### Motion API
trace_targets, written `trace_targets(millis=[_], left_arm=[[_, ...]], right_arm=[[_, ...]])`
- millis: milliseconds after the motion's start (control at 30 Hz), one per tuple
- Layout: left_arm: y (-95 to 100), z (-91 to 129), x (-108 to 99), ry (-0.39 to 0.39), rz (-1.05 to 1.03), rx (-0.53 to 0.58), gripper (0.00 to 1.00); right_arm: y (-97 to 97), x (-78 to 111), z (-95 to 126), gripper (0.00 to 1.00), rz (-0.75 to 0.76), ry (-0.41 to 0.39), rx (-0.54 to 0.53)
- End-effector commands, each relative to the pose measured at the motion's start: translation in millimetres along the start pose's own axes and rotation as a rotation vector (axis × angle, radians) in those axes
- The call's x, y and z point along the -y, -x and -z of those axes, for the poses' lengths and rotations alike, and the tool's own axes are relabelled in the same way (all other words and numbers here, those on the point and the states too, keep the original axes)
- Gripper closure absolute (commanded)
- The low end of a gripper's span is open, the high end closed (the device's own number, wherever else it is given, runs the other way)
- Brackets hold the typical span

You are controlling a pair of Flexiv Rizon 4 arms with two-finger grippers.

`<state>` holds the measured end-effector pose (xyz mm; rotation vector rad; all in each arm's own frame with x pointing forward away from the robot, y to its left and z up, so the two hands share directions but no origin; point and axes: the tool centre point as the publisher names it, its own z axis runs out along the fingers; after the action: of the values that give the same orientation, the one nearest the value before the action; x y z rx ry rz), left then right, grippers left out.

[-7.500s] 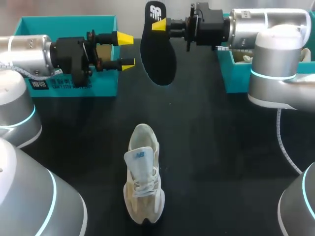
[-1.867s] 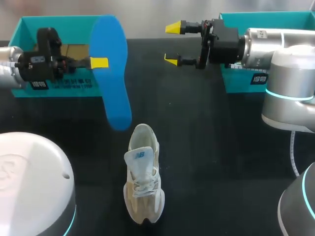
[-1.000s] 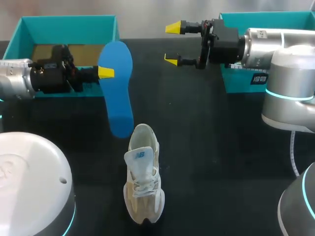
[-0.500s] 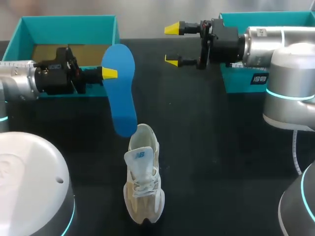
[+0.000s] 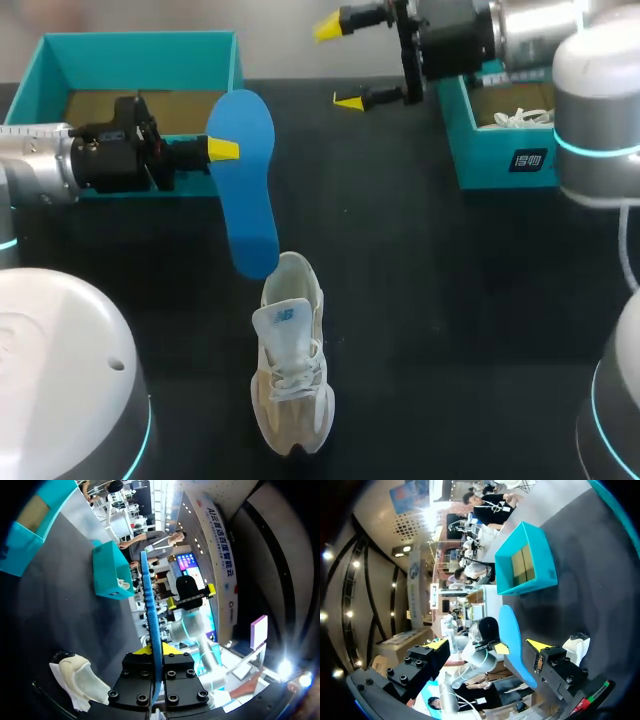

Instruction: Take the shoe out of the shoebox, open the shoe tongue, remove and reinsert the insole, then place the shoe into the shoebox

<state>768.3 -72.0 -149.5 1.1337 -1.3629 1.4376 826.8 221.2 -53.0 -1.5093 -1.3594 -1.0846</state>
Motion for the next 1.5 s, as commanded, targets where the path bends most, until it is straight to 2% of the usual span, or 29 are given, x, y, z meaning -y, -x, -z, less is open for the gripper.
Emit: trace_targets(millis=[33,233,600,1167,1267,1500], left_arm=[[-0.2,0.0,-0.4,0.001,-0.001,0.003,1.00],[-0.2,0.0,-0.4,0.001,-0.001,0.003,1.00],[-0.2,0.0,-0.4,0.001,-0.001,0.003,1.00],[-0.2,0.0,-0.4,0.001,-0.001,0.003,1.00],[-0.2,0.0,-0.4,0.001,-0.001,0.003,1.00],[-0.2,0.0,-0.4,0.001,-0.001,0.003,1.00]], right_arm=[[-18.7,1.3,-1.2,0.00,-0.044,-0.022,0.427],[-35.8,8.5,-8.3,0.00,-0.080,-0.033,0.657],[-51.2,17.7,-28.5,0.00,-0.059,-0.087,0.948],[-58.2,30.2,-39.1,0.00,-0.047,-0.061,1.129],[-61.1,34.2,-43.3,0.00,-0.037,-0.036,1.177],[-66.3,43.2,-51.7,0.00,0.030,0.022,1.184]])
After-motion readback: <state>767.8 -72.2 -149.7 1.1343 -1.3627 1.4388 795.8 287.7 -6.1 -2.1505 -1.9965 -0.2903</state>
